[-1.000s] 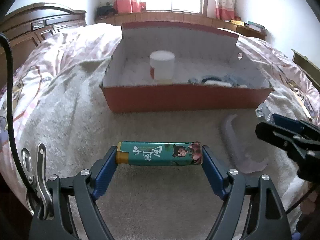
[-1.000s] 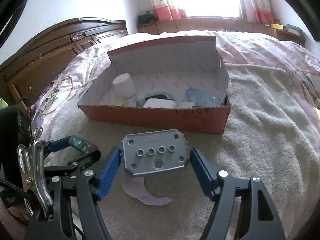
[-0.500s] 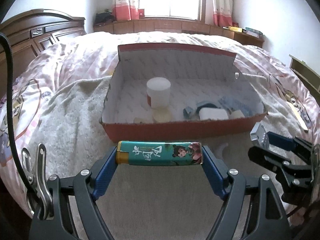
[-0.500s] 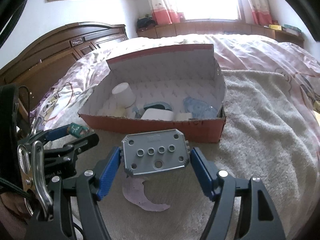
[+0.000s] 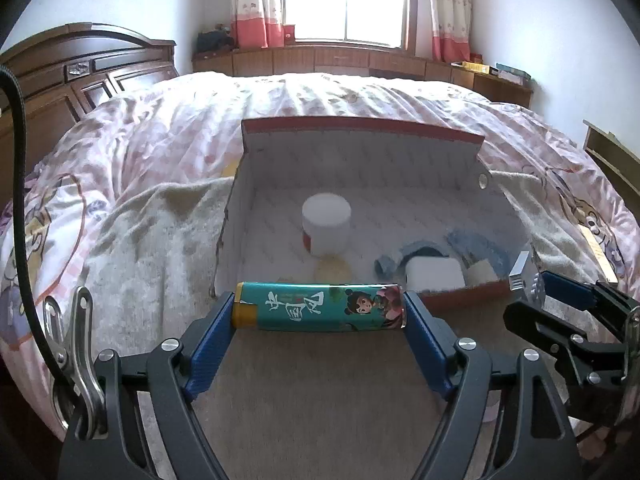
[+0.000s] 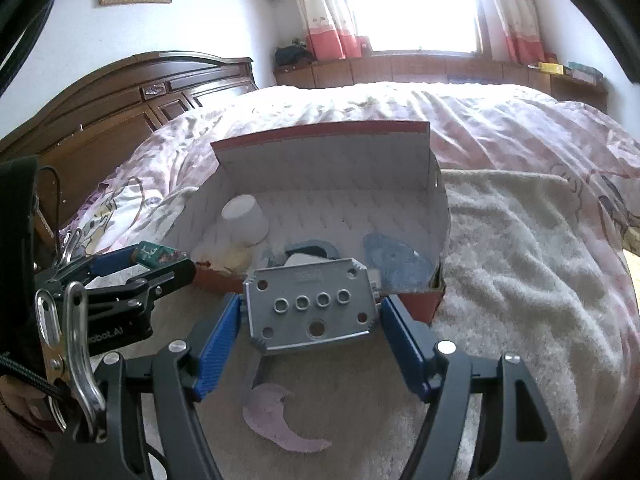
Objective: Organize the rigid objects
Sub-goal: 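Lift and carry the green tube and grey block over the box, then lower and open the right gripper releasing the grey block while left releases the tube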
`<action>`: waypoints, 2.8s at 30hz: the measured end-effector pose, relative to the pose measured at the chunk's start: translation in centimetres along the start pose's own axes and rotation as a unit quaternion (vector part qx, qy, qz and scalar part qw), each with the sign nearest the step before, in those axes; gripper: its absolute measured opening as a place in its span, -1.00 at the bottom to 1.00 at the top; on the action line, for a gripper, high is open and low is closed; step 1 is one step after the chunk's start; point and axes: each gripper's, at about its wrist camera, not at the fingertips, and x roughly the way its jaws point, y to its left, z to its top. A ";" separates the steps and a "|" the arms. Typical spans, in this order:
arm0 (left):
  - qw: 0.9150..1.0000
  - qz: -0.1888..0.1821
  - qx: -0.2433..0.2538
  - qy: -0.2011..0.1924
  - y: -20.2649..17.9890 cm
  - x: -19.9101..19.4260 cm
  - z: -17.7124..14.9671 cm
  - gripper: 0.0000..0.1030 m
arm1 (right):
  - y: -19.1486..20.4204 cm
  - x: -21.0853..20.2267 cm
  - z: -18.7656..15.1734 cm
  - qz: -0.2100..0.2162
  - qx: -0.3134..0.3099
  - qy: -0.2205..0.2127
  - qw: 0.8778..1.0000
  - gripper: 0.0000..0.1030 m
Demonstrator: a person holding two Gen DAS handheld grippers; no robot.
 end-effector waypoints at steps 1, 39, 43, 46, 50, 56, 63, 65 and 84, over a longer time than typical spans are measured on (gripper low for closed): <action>1.000 -0.001 0.000 -0.002 0.0 0.0 0.2 0.59 | 0.0 0.1 0.1 -0.001 0.000 0.000 1.000 0.45; 1.000 -0.001 -0.002 0.008 -0.6 4.9 3.4 0.60 | -2.1 4.6 4.6 -0.021 0.001 0.000 1.000 0.45; 1.000 0.002 0.001 0.011 -0.7 5.5 3.3 0.60 | -2.3 5.0 4.6 -0.024 -0.001 0.002 1.000 0.45; 1.000 0.005 0.003 0.013 -0.8 5.7 3.2 0.60 | -2.4 5.4 4.6 -0.025 0.001 0.005 1.000 0.45; 1.000 0.005 0.002 0.015 -0.7 6.1 3.2 0.60 | -2.5 5.8 4.6 -0.028 0.001 0.009 1.000 0.45; 1.000 0.006 -0.002 0.022 -0.5 6.5 3.1 0.60 | -2.5 6.4 4.4 -0.033 -0.001 0.014 0.999 0.45; 0.999 0.003 -0.010 0.040 -0.4 7.2 2.8 0.60 | -2.4 6.6 4.2 -0.037 -0.002 0.013 0.999 0.46; 0.999 0.002 -0.011 0.046 -0.4 7.5 2.6 0.60 | -2.4 6.6 4.2 -0.039 -0.002 0.012 0.999 0.46; 0.999 0.011 -0.009 0.046 -0.2 7.1 2.3 0.60 | -2.8 6.3 4.3 -0.032 0.021 0.005 0.999 0.46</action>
